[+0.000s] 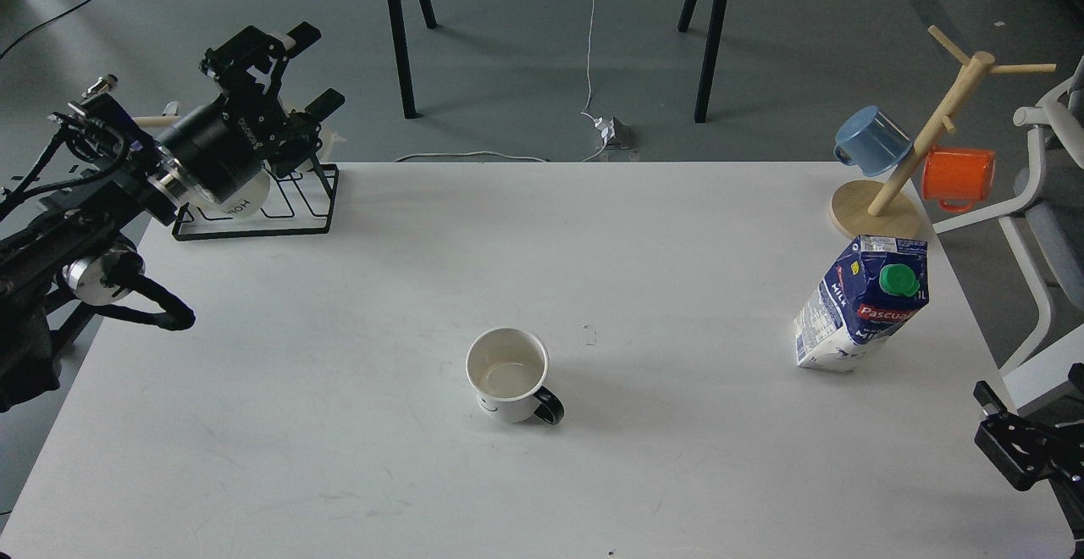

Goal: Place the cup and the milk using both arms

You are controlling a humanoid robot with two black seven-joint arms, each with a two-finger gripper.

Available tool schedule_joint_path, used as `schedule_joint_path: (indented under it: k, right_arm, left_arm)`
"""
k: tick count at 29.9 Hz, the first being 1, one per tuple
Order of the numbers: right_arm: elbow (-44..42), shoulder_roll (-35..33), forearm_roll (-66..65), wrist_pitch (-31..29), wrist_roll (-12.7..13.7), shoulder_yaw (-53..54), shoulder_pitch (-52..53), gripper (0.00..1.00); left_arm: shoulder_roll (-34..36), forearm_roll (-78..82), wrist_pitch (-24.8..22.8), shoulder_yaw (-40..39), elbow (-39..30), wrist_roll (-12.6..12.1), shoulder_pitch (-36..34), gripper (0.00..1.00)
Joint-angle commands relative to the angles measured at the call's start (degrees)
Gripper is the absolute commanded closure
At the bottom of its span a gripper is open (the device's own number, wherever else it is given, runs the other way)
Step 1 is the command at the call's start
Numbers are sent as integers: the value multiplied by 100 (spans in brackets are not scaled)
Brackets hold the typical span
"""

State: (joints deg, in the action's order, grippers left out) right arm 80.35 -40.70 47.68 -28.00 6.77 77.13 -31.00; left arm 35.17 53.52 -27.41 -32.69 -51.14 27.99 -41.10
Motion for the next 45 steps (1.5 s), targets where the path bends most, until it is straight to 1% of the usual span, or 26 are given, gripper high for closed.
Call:
schedule_joint_path:
  k: [1,5,7,11,15,21,25,28,35,45]
  right_arm:
    - [7,597,-92,0,-9,-382,67,1]
    - [-19,940,-171,0,-44,-462,296,1]
    - [-54,1238,-425,0,-53,-532,392,1]
    - [-177,1784,-1023,0,-79,-602,630,1]
    - [-318,2066,-1094,0,-88,-593,779,1]
    - [-529,2084,-1094,0,-105,-576,1061,1]
    - [-564,2084,-1094,0,-219,-515,1114,1]
    - [-573,2066,-1094,0,-246,-488,1184,1]
    - [-591,2066,-1094,0,-264,-488,1395,1]
    - [-942,2084,-1191,0,-299,-506,1668,1]
  left_arm:
    - [-1,9,-10,-177,-28,1,286,10]
    - [7,9,7,-194,-28,1,541,9]
    - [16,9,8,-194,-46,1,594,8]
    - [43,9,8,-212,-81,1,603,8]
    - [43,9,8,-238,-81,1,603,8]
    - [16,9,25,-230,-81,1,603,8]
    - [7,9,25,-221,-81,1,612,8]
    - [-1,0,25,-221,-72,1,612,8]
    - [-37,0,34,-212,-72,1,630,8]
    - [-37,0,34,-212,-19,1,630,7]
